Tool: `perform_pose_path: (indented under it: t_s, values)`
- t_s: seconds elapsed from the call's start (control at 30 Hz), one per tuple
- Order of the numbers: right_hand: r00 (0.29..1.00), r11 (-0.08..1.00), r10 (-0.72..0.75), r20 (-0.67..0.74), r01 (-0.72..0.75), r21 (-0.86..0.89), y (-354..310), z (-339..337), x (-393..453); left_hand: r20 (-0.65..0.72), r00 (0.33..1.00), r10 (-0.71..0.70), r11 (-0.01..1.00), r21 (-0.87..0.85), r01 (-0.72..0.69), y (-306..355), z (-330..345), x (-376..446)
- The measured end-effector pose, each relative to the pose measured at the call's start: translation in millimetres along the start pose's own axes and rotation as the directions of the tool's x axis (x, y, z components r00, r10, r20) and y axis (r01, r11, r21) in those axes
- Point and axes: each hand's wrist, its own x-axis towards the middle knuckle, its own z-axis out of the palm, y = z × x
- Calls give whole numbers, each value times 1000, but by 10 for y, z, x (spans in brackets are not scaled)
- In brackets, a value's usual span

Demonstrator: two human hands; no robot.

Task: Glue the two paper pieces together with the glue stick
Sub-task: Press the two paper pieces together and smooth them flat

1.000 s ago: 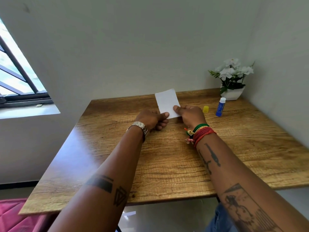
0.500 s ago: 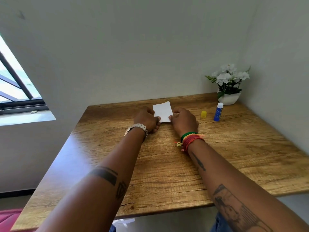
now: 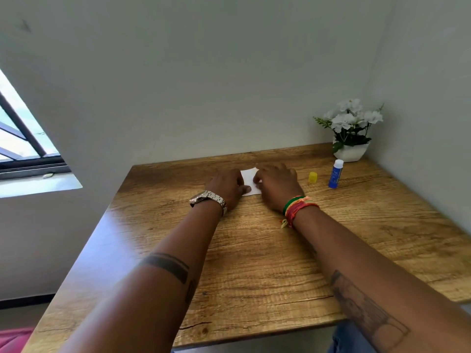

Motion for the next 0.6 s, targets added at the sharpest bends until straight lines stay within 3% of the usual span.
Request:
perform_pose_path:
  t_s: [0.07,0.17,0.4,0.6]
  values:
    - [986,996,-58,159,46,78,84,9,36,6,1000,2,999,-34,-2,-52,51,17]
    - [952,991,-18,304,-22,128,161,-11,120,58,998,23,1000,8,-23,-117,96,40]
    - [944,989,66,322,-105,105,146,30,140,150,986,69,990,108,-86,-160,128,46]
    - [949,991,112,295,-131,43,104,95,79,124,991,47,992,109,-60,-143,129,11]
